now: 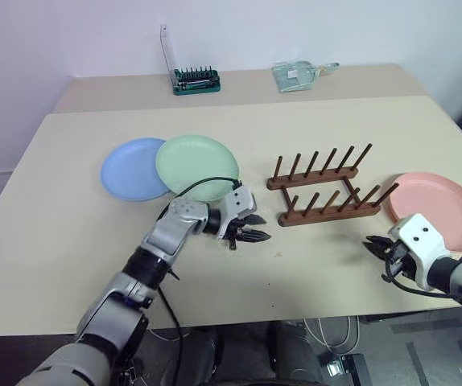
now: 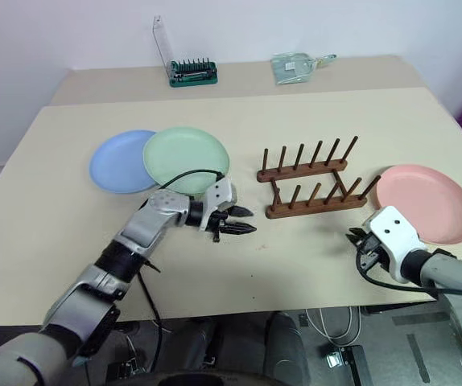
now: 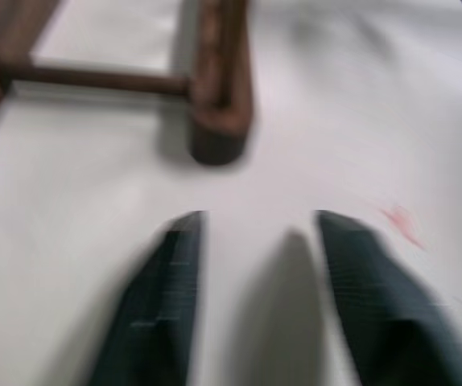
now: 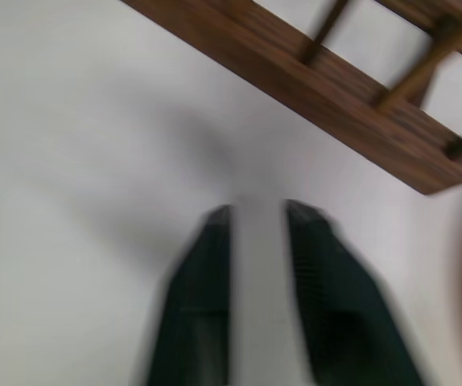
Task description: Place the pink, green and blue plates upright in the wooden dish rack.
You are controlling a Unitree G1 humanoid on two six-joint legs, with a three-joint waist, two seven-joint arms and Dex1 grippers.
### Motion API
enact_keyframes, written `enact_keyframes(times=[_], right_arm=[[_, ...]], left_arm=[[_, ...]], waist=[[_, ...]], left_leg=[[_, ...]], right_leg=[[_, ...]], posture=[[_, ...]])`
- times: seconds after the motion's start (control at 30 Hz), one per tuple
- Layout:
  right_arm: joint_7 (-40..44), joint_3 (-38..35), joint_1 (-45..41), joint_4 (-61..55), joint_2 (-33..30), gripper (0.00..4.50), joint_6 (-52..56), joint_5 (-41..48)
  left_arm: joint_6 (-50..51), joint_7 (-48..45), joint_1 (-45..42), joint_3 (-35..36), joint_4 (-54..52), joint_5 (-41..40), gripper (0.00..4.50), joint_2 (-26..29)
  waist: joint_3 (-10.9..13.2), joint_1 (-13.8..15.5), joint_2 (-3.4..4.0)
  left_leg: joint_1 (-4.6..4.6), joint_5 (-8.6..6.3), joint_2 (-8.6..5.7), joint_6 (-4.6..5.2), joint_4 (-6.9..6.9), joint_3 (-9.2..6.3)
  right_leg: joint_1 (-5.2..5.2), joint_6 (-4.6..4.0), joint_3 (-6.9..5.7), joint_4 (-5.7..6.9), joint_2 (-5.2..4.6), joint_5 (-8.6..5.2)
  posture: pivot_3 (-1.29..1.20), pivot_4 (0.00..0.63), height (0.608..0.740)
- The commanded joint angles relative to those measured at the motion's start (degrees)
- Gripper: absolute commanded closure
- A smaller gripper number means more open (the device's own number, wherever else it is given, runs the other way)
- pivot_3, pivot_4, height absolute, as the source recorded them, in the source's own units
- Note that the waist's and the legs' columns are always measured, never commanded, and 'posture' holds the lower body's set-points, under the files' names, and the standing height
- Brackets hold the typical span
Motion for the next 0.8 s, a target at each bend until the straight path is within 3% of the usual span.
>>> enact_keyframes(times=[0.03, 0.23, 0.47, 0.8], right_arm=[[-2.6, 4.1, -5.0, 4.5, -1.1, 4.50, -0.6, -4.9], [-4.8, 11.4, -16.2, 14.8, 0.1, 4.50, -2.7, -10.3], [-6.3, 15.1, -24.4, 22.1, 2.5, 4.50, -6.3, -13.7], [-8.1, 16.3, -30.7, 29.6, 4.7, 4.50, -11.4, -16.3]], left_arm=[[6.4, 4.5, -0.2, -1.8, -7.9, -1.0, 3.37, -4.3], [16.1, 17.6, -2.6, -2.9, -5.0, 2.9, 3.37, -13.2], [14.7, 30.0, -3.9, -1.4, 2.2, 7.7, 3.37, -15.4], [10.3, 35.6, -5.6, 1.0, 7.2, 7.8, 3.37, -14.9]], waist=[[0.0, 0.1, -0.01], [0.0, -0.5, 0.00], [0.0, -0.3, -0.04], [0.0, -0.4, 0.00]], left_leg=[[-0.01, 0.00, 0.00, 0.00, 0.03, 0.00], [0.03, 0.12, 0.01, -0.21, -0.05, 0.01], [0.10, 0.14, 0.10, -0.30, -0.04, 0.05], [0.13, 0.17, 0.10, -0.37, -0.04, 0.06]], right_leg=[[0.02, 0.00, 0.00, -0.02, 0.00, 0.00], [0.01, 0.01, 0.00, -0.05, 0.01, 0.01], [0.03, -0.01, 0.02, -0.06, 0.11, 0.03], [0.05, -0.04, 0.03, -0.06, 0.11, 0.07]], posture=[[0.00, 0.150, 0.740], [0.00, 0.150, 0.740], [0.00, 0.150, 0.740], [0.00, 0.150, 0.740]])
